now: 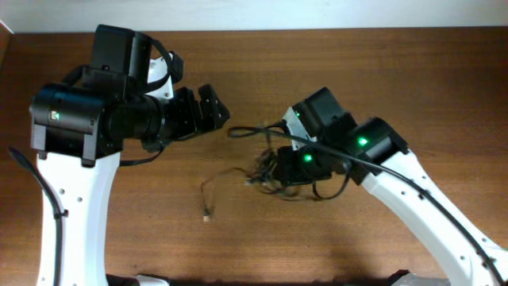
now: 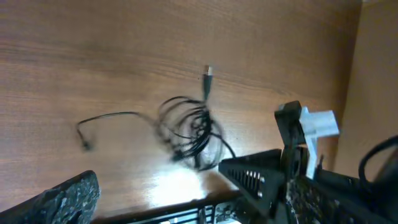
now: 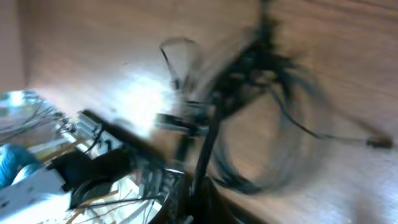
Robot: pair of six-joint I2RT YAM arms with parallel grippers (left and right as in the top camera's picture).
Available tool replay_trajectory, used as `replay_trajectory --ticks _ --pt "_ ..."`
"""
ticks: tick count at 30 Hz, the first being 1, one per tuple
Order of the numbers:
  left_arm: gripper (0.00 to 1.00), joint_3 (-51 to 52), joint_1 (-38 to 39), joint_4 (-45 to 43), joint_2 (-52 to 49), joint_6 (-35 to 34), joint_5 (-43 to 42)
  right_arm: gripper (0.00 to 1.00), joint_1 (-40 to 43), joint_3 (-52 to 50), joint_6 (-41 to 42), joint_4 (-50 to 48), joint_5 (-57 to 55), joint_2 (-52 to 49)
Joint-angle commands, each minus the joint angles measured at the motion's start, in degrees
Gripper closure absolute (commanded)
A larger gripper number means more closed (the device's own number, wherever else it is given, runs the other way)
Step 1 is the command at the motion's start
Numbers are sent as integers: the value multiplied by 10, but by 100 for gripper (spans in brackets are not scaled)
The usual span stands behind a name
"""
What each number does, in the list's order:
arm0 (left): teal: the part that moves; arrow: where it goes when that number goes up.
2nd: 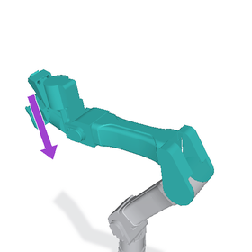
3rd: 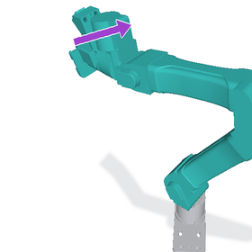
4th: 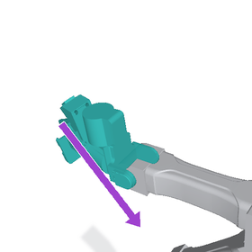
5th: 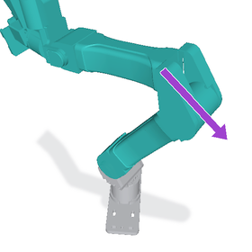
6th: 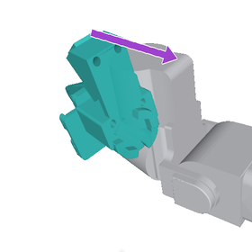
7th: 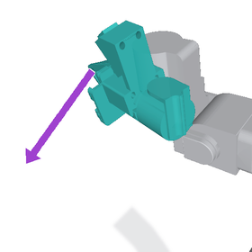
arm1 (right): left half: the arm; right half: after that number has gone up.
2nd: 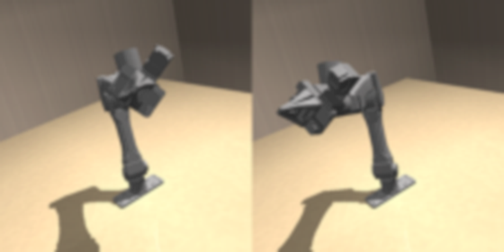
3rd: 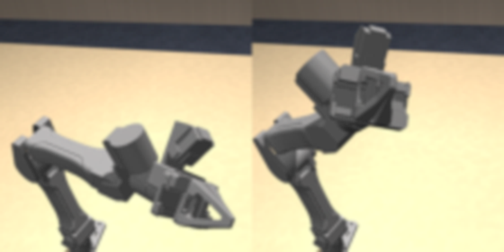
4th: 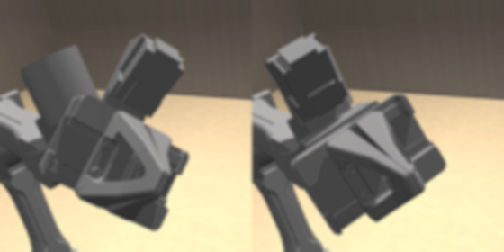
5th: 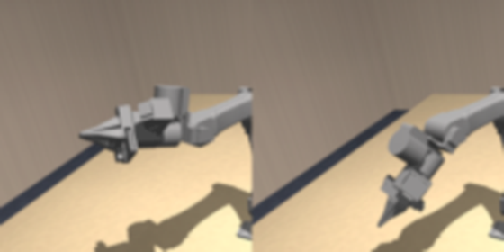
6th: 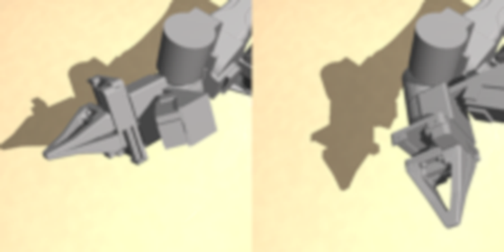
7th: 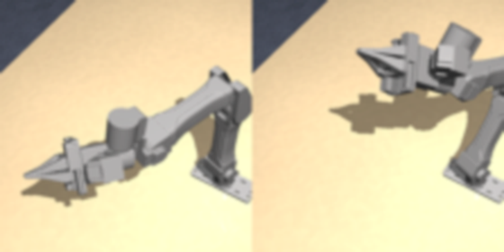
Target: Untangle cables
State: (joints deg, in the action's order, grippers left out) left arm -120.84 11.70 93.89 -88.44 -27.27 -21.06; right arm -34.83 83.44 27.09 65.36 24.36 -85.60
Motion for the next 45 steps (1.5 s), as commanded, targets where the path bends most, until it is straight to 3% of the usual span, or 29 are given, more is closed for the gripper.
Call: replay_trajectory --ticks 1,4,6,7,8,9,10,13,16,19,23,25,27,37,41,42,43,44,45 --pt "1 1 -1 -5 3 -6 20 84 0 3 -102 -8 70 -12" --pt "1 1 -1 -5 3 -14 20 76 0 3 -38 15 -20 -25" --pt "1 1 -1 -3 3 -14 21 64 0 3 -84 12 71 -32" --pt "1 1 -1 -3 3 -14 21 52 -1 3 -144 4 127 -33" --pt "1 1 -1 -3 3 -14 21 29 -1 3 -158 2 100 -33" --pt "1 1 -1 -3 3 -14 20 13 1 3 -139 7 50 -33" --pt "1 1 -1 -3 3 -14 20 6 4 3 -93 19 -29 -33" --pt "1 1 -1 -1 3 -14 20 1 19 3 -27 75 -178 -37" --pt "1 1 -1 -2 3 -14 21 1 15 -1 -28 144 -175 -59" --pt "1 1 -1 -2 3 -14 21 2 -1 -59 -28 117 -160 -72" --pt "1 1 -1 -2 3 -14 21 37 -25 -168 -19 -5 -92 -75" --pt "1 1 -1 -2 3 -14 21 54 -27 -211 26 -52 -96 -75" --pt "1 1 -1 -2 3 -14 21 62 -27 -246 62 -92 -95 -76" --pt "1 1 -1 -2 3 -14 21 65 -28 -297 84 -203 -8 -76" --pt "1 1 -1 -2 3 -14 20 67 -42 -320 145 -210 -35 -76" --pt "1 1 -1 -2 3 -14 21 70 -46 -324 145 -221 -43 -76" --pt "1 1 -1 -2 3 -14 21 89 -47 -323 145 -228 -39 -76" --pt "1 1 -1 -2 3 -14 21 96 -46 -317 145 -226 -37 -76" --pt "1 1 -1 -2 3 -14 21 96 -45 -301 145 -216 -31 -74"
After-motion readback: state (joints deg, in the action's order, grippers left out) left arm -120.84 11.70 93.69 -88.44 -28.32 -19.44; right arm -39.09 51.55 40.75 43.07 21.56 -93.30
